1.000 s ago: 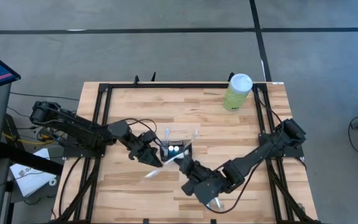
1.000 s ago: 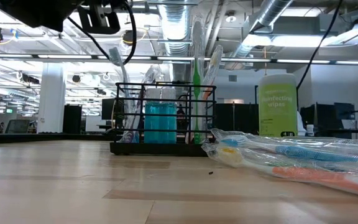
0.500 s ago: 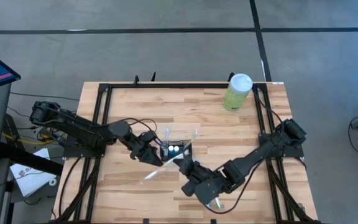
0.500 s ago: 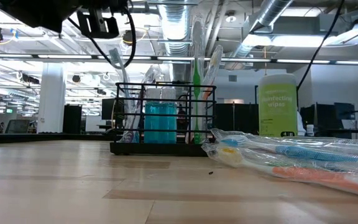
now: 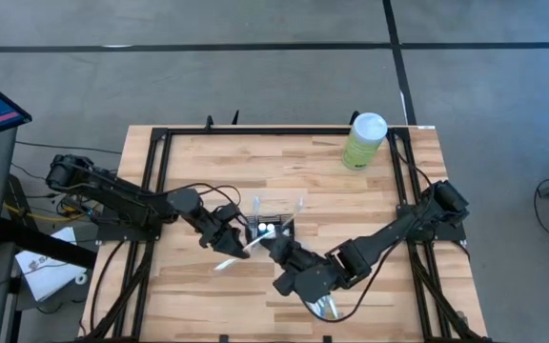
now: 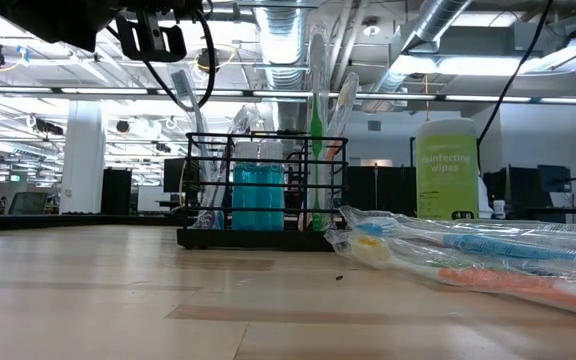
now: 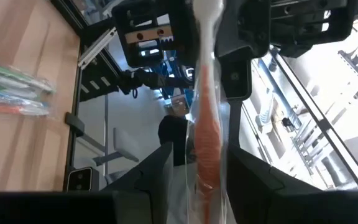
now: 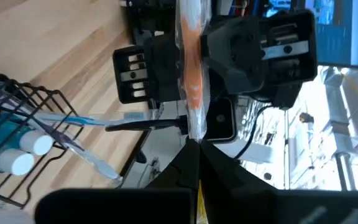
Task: Pick & Place toothbrushing station
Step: Put the orange toothbrush into the mesh
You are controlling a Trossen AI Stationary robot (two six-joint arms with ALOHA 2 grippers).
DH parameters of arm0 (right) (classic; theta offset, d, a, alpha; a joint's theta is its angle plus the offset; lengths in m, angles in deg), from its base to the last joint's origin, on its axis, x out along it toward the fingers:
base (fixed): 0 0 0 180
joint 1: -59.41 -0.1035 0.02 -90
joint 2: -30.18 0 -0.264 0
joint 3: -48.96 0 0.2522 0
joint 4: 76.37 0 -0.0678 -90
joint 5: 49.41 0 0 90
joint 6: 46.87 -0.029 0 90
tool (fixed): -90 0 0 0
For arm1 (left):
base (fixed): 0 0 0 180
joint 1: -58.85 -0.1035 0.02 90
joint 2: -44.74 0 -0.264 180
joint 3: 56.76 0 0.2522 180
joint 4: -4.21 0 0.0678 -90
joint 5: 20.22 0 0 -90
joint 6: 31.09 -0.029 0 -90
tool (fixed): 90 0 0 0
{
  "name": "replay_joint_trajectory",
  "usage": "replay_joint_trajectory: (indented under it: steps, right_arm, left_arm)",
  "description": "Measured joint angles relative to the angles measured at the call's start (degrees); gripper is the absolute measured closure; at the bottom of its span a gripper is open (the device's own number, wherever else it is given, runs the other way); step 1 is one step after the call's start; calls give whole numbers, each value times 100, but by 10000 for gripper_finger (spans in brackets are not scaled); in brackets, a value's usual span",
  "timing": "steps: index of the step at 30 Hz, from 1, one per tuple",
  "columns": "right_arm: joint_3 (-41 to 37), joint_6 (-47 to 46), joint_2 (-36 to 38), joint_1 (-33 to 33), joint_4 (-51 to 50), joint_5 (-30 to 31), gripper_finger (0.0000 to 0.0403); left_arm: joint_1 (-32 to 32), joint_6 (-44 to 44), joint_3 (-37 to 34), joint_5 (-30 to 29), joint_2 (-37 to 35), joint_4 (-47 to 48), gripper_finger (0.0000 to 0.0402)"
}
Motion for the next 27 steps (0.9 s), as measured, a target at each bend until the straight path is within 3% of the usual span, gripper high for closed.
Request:
replay_joint_trajectory:
  steps: [5, 12, 23, 27]
  right_arm:
    - [0, -43, 0, 45, 15, -132, 403]
    - [-4, -209, 0, 62, -28, -225, 403]
    - [-7, -355, -2, -101, -100, -190, 403]
    - [-7, -407, -4, -161, -138, 168, 397]
  left_arm:
    - [0, -212, -1, -34, 0, 162, 299]
    - [0, -577, -1, -38, 0, 237, 376]
    - [55, -1021, 10, -160, -2, 543, 391]
    - [108, -1052, 16, -246, -2, 554, 391]
